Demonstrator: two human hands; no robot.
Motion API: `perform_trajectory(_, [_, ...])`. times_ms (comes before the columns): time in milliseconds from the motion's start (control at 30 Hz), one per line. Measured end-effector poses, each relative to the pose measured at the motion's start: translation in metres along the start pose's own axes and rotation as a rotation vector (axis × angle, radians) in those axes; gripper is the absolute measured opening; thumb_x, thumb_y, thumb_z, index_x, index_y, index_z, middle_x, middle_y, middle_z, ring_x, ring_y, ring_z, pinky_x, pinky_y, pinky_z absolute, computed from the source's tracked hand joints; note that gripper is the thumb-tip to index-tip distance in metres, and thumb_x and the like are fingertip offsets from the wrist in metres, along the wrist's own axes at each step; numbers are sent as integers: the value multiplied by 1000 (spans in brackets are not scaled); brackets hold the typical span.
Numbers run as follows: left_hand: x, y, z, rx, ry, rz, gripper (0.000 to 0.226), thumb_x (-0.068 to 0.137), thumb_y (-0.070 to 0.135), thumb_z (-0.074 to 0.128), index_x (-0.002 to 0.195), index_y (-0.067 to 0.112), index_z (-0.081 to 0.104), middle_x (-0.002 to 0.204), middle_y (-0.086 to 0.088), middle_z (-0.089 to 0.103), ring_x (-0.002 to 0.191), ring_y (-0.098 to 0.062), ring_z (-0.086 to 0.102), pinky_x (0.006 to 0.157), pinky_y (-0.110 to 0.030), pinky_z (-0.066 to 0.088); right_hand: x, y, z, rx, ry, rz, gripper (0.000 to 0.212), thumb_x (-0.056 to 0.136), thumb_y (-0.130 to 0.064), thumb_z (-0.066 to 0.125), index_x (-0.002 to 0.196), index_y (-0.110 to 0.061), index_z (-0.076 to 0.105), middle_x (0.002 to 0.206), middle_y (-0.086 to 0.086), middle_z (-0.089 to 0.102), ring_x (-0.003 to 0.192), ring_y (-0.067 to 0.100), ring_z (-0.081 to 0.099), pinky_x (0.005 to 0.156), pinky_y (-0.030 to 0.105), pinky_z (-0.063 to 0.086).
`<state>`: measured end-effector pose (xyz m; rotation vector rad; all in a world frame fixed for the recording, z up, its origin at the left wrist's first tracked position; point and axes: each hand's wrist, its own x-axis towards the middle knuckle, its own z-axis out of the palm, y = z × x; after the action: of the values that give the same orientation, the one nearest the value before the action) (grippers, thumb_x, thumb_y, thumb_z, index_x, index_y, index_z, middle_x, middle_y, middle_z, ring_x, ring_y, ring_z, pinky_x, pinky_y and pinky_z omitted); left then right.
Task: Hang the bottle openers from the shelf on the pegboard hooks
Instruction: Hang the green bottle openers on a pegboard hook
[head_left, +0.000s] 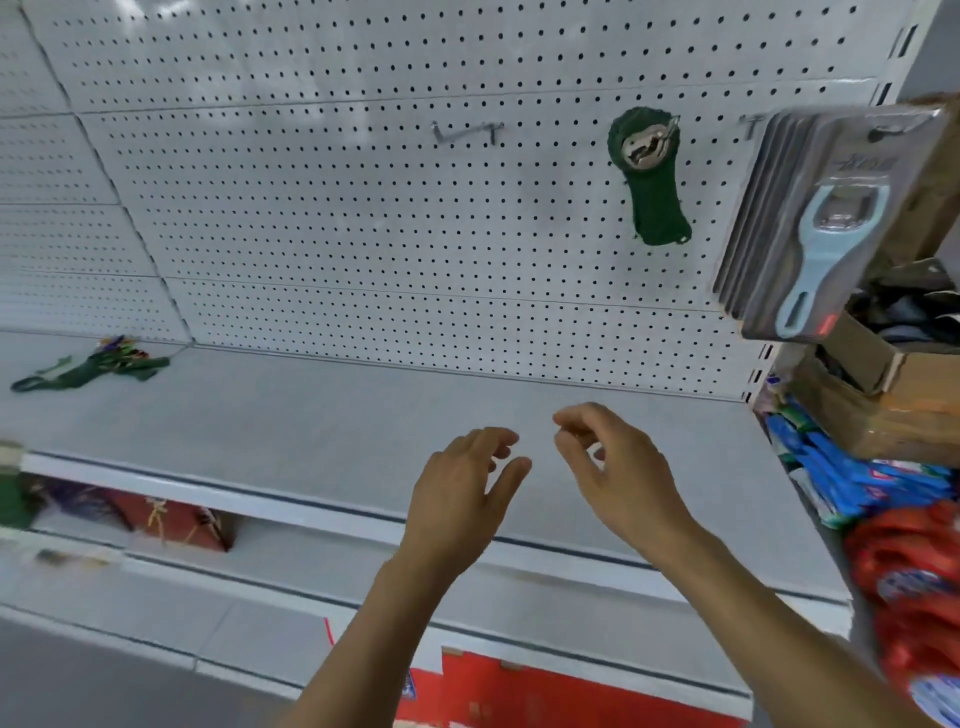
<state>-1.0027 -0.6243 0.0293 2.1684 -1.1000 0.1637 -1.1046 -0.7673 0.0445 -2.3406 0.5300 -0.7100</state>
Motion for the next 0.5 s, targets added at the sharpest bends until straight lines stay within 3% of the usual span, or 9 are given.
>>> perform_trajectory(133, [-33, -35, -6, 24, -22, -66, 37, 95, 47, 49, 123, 25, 59, 110, 10, 66, 91, -4, 61, 82, -29, 53, -26, -4, 41, -69, -106, -53, 20, 96, -31, 52, 115, -27, 59, 107, -15, 63, 95, 3, 59, 86, 24, 48])
perform_trajectory(267, [-64, -80, -21, 46, -60, -156, 41, 93, 51, 46, 123, 26, 58, 110, 11, 66, 91, -2, 60, 77, -18, 50, -37, -16, 94, -107, -246, -112, 21, 96, -32, 52, 116, -27, 58, 111, -13, 62, 98, 7, 60, 88, 27, 47])
perform_trajectory(500, [-100, -185, -86, 92, -138, -298, 44, 92, 55, 42, 127, 30, 53, 116, 14, 62, 92, -1, 58, 73, -10, 44, -30, -80, 208, -92, -375, -128, 28, 96, -35, 53, 123, -28, 54, 115, -15, 61, 102, 5, 60, 85, 19, 45])
